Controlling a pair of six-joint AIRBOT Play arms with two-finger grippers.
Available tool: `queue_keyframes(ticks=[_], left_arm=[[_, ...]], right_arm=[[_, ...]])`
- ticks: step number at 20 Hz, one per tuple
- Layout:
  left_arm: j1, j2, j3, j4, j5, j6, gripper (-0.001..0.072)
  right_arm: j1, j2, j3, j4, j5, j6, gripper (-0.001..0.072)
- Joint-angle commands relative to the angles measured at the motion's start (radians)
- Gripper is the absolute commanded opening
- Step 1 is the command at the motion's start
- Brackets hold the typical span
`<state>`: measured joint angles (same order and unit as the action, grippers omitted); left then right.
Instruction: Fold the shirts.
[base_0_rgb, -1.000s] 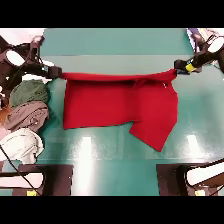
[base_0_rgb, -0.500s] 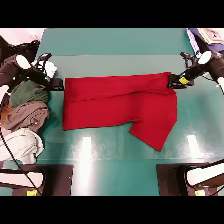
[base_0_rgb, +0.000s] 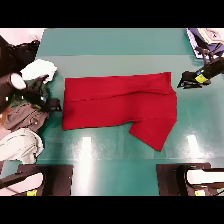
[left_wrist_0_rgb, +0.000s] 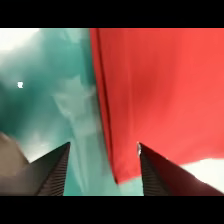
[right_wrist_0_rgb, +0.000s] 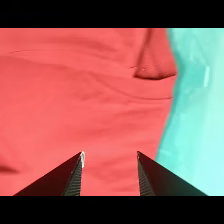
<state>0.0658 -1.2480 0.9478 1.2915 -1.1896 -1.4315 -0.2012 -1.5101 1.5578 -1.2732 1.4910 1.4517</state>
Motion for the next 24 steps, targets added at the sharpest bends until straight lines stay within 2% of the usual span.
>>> queue_keyframes(ticks=[1, 8, 9, 10, 11, 14, 21, 24], left_arm=[[0.002, 0.110, -0.233, -0.101, 0.094, -0.002, 0.0484], [0.002, 0.111, -0.319, -0.197, 0.131, -0.001, 0.0477], [0.002, 0.111, -0.319, -0.201, 0.132, -0.001, 0.0333], [0.002, 0.111, -0.319, -0.201, 0.136, -0.001, 0.0141], [0.002, 0.111, -0.317, -0.201, 0.138, -0.001, 0.0030], [0.002, 0.115, -0.274, -0.198, 0.094, 0.005, 0.0025], [0.002, 0.244, -0.199, -0.199, 0.072, 0.026, 0.0025], [0.002, 0.248, -0.199, -0.200, 0.060, 0.026, 0.0026]], right_arm=[[-0.016, 0.035, 0.000, 0.111, 0.039, -0.040, 0.0385], [-0.014, 0.037, 0.000, 0.127, 0.077, -0.041, 0.0385], [-0.015, 0.037, 0.000, 0.127, 0.083, -0.041, 0.0384], [-0.015, 0.037, 0.000, 0.127, 0.091, -0.042, 0.0384], [-0.015, 0.037, 0.000, 0.127, 0.105, -0.045, 0.0384], [-0.034, 0.096, -0.122, 0.126, 0.082, -0.061, 0.0384], [-0.185, 0.367, -0.743, 0.122, -0.051, -0.089, 0.0383], [-0.189, 0.433, -0.903, 0.134, -0.106, -0.092, 0.0375]])
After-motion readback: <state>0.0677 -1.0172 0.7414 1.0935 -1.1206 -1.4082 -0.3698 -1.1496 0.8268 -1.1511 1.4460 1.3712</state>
